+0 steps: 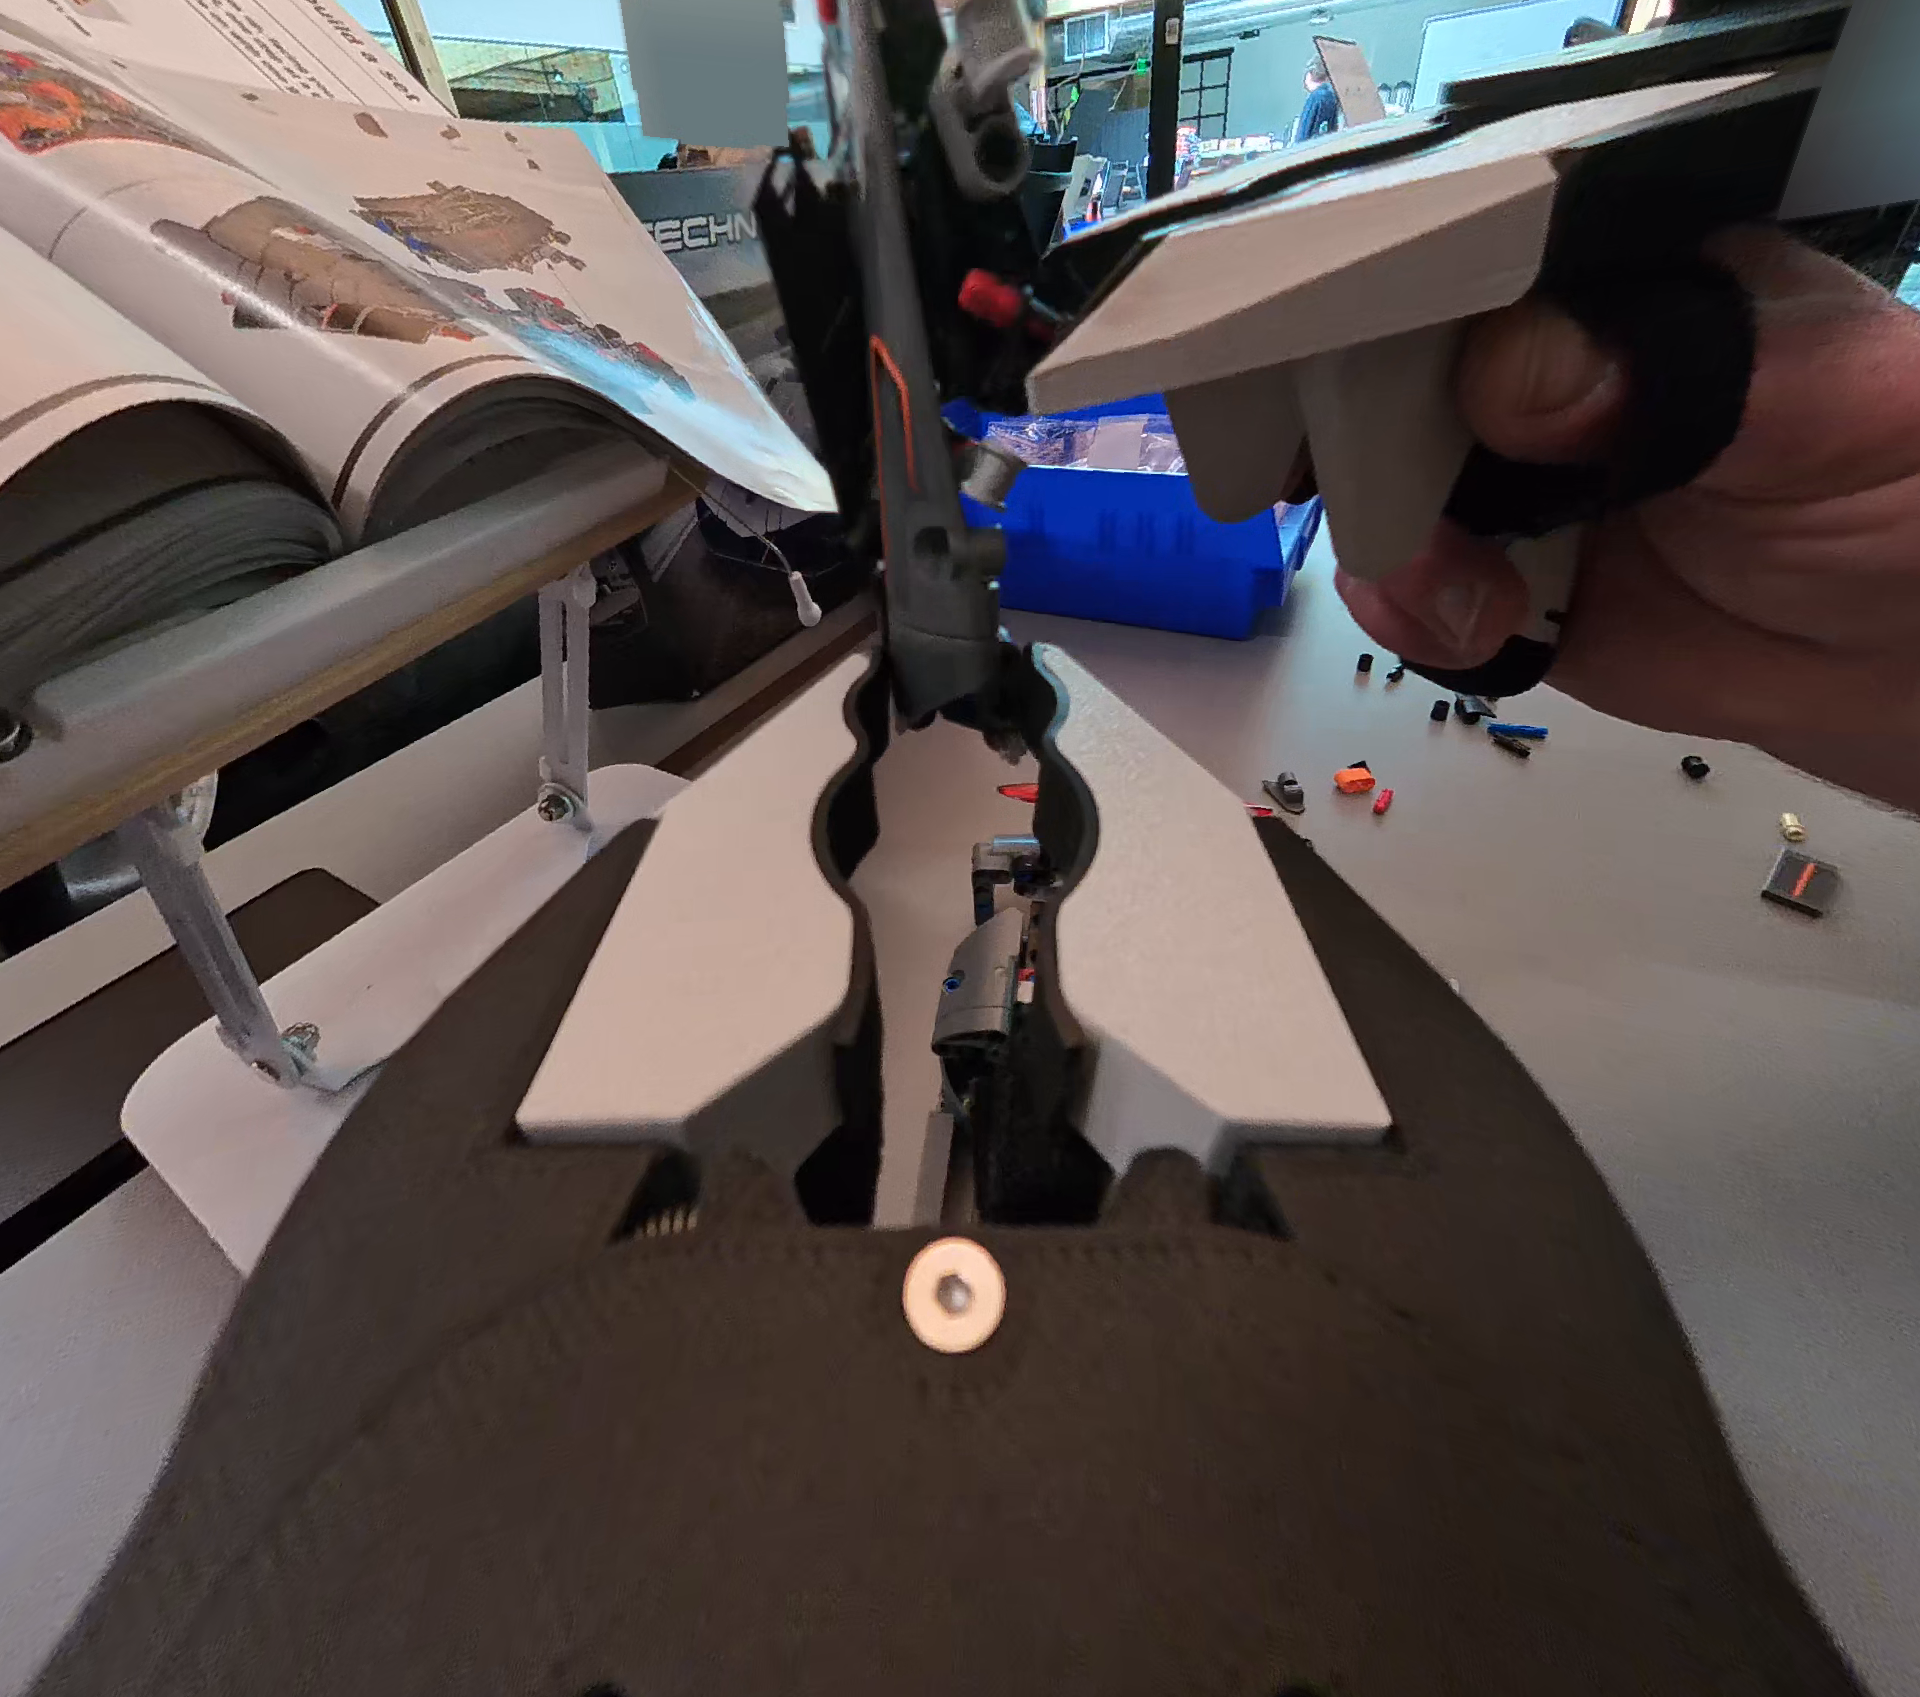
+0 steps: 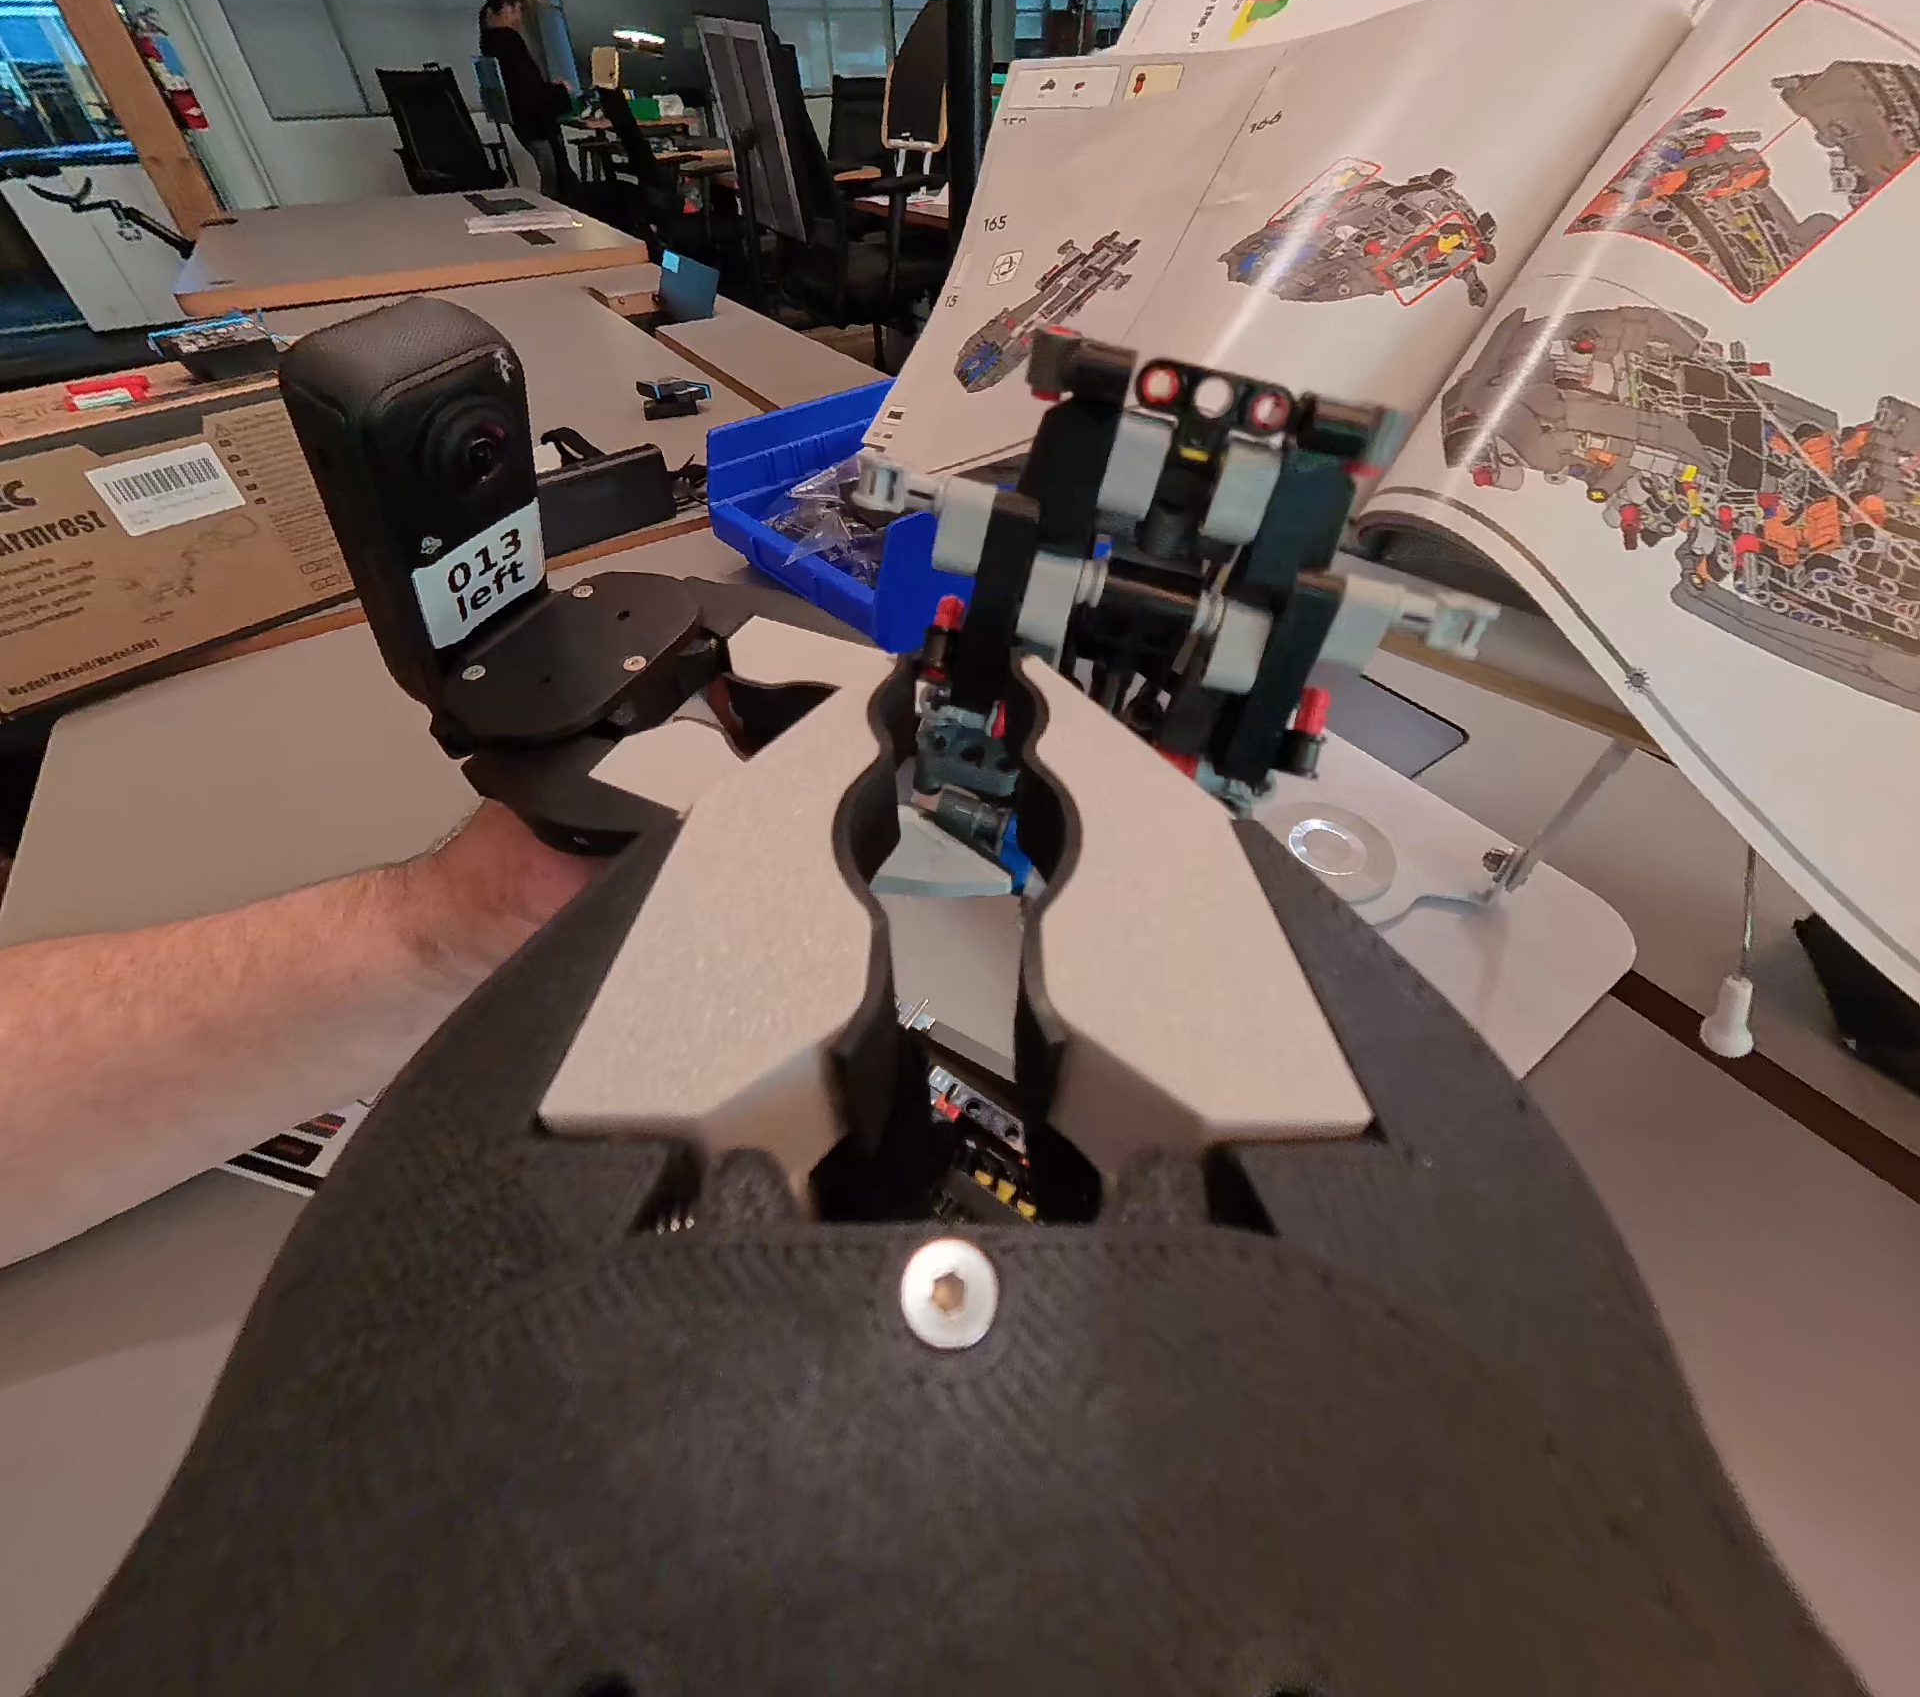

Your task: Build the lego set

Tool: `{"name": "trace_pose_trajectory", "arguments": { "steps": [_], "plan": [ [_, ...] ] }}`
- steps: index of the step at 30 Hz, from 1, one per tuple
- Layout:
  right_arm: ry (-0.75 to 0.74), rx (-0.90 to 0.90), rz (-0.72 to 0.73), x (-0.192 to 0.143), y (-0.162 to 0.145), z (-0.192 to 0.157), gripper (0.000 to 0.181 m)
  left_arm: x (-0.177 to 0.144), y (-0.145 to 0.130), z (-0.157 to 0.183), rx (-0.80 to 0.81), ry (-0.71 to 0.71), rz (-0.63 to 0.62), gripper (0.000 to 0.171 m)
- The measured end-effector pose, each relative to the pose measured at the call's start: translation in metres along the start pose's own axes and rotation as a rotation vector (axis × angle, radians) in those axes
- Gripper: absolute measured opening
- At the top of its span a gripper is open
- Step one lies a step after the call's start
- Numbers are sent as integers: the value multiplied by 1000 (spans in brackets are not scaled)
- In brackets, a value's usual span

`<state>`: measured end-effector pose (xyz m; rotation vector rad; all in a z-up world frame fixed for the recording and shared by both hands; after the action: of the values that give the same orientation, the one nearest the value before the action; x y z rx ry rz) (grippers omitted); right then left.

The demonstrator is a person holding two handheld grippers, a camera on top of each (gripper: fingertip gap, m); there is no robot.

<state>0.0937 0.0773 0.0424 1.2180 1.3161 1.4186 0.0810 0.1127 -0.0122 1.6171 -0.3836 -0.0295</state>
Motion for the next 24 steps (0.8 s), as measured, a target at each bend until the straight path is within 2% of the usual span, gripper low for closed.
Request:
{"name": "trace_pose_trajectory", "arguments": {
  "steps": [24],
  "plan": [
    [2, 52, -27, -5, -3, 13, 11, -1, -2, -2, -214, -57, 57, 21]
  ]
}}
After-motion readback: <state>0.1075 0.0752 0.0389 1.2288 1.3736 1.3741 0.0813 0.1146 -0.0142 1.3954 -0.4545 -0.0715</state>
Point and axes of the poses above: each gripper's, where its closed fingertips meet, x out along the fingers, y out of its top, z = x × y across the jaws, the point moved 3 cm from there along -x, back along the fingers, and after that the axes turned 13 degrees about z, right-handed, at the moved point
